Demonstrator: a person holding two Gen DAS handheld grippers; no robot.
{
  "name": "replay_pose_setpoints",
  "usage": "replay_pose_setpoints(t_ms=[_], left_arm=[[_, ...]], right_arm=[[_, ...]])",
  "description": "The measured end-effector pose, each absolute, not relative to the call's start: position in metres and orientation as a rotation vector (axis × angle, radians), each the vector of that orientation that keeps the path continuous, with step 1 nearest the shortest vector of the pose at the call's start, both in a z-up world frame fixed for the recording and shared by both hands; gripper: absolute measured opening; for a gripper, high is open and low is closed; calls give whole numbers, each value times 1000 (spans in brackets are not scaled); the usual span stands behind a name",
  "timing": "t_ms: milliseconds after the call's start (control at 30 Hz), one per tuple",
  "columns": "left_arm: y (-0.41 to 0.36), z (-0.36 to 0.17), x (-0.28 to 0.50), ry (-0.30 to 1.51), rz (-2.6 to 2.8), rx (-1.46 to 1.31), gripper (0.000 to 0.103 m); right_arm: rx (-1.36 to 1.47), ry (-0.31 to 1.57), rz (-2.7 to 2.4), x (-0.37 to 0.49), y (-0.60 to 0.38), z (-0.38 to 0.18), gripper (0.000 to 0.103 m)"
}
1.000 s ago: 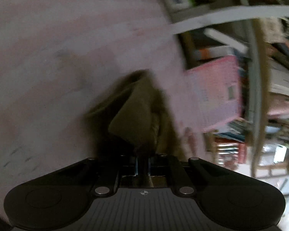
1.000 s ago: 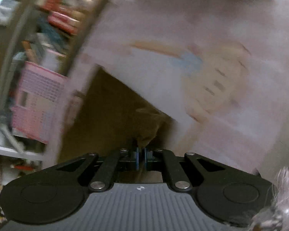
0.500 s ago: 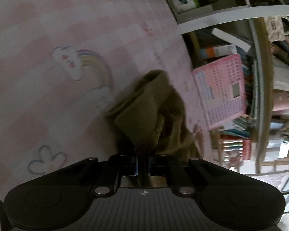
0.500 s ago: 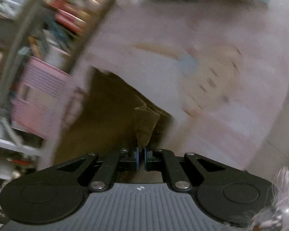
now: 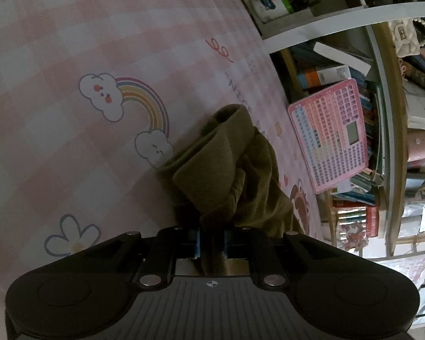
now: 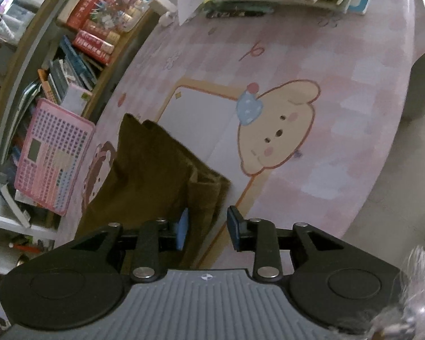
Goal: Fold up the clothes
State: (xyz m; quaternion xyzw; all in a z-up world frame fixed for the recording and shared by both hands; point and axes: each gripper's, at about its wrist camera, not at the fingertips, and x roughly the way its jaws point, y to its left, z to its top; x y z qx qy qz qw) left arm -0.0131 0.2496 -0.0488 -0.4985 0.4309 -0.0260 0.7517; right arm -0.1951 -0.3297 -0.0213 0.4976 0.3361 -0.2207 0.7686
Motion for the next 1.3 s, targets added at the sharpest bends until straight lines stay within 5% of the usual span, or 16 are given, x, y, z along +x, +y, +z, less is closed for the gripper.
replay_pose_setpoints(t_ms=[67, 167, 233, 433, 600, 700, 767, 867, 967, 1133, 1300], left_arm=[[248, -48, -12, 940, -58, -1086, 11], [245, -40, -9, 927, -79, -1057, 7], [241, -22, -8, 883, -129, -1005, 7], [245, -11, -8, 879, -130, -971, 7], [245, -31, -17, 956, -68, -953, 11], [246, -27, -23, 949, -53, -930, 13], [248, -23, -28, 943, -43, -912, 26], [250, -22, -33, 948, -17, -903, 43], [246, -28, -32, 964, -1, -916, 50], [239, -36, -20, 924, 26, -985, 46], [231, -49, 10, 941, 72, -1094, 15]], right_arm=[[1072, 745, -488, -192, -331, -24, 28], [1063, 766, -480, -186, -331, -28, 8], [1051, 742, -464, -184, -331, -22, 5], [1019, 612, -405, -190, -335, 6, 5], [1052, 740, -463, -191, -334, -25, 5], [1047, 742, -473, -197, -335, -22, 11], [1033, 747, -483, -200, -333, -20, 23], [1041, 775, -483, -202, -329, -25, 26], [1046, 776, -462, -198, -327, -26, 33], [1032, 773, -427, -176, -327, -28, 31], [1013, 810, -397, -136, -334, -35, 8]])
